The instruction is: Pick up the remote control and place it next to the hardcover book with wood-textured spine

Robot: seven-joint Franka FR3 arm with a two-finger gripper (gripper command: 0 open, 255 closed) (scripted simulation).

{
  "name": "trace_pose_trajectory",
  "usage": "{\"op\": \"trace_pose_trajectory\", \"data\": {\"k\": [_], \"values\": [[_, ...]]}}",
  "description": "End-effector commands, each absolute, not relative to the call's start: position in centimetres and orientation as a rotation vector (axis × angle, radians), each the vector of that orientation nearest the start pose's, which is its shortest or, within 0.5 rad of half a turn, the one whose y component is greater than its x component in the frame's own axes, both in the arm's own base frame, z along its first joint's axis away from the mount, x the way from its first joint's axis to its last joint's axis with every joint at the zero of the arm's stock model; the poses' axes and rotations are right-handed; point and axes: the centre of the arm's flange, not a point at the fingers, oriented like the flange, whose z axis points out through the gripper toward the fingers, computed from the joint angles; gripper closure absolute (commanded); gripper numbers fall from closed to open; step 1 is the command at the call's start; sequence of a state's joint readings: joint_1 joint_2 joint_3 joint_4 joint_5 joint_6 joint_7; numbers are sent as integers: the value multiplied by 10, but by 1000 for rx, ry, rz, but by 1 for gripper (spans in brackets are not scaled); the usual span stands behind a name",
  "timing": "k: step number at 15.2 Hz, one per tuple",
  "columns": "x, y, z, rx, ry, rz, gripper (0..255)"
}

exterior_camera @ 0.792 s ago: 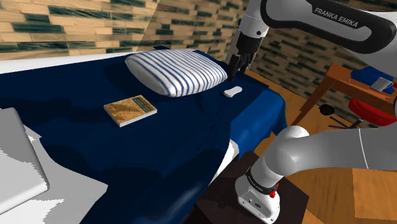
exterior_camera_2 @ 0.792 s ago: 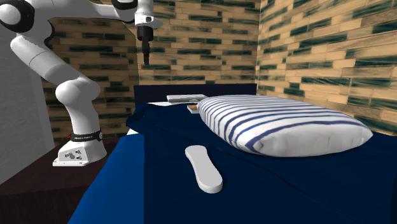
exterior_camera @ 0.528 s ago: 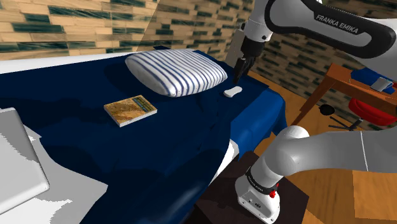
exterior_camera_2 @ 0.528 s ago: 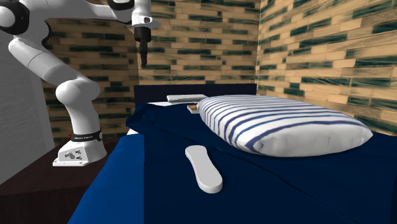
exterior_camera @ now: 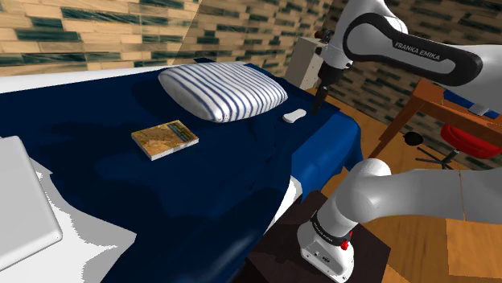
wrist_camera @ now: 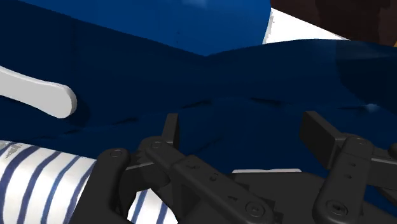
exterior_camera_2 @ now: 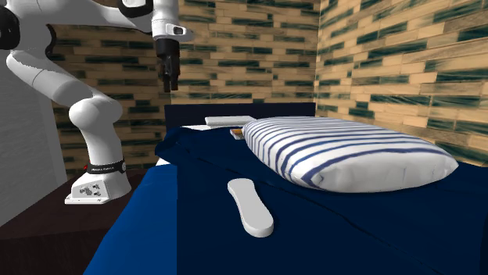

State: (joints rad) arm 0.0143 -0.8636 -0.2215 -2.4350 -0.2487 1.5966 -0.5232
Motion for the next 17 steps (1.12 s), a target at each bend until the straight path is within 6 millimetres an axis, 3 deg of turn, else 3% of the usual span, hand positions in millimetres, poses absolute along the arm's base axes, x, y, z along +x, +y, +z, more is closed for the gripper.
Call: {"op": "trace_pose_trajectory", "data": {"k": [1,9,17], "values": [[277,-128,562,-3130,-746,21,0],[291,-227,521,-2986,-1138,19,0],[328,-319,477,-2793,-1505,17,0]]}}
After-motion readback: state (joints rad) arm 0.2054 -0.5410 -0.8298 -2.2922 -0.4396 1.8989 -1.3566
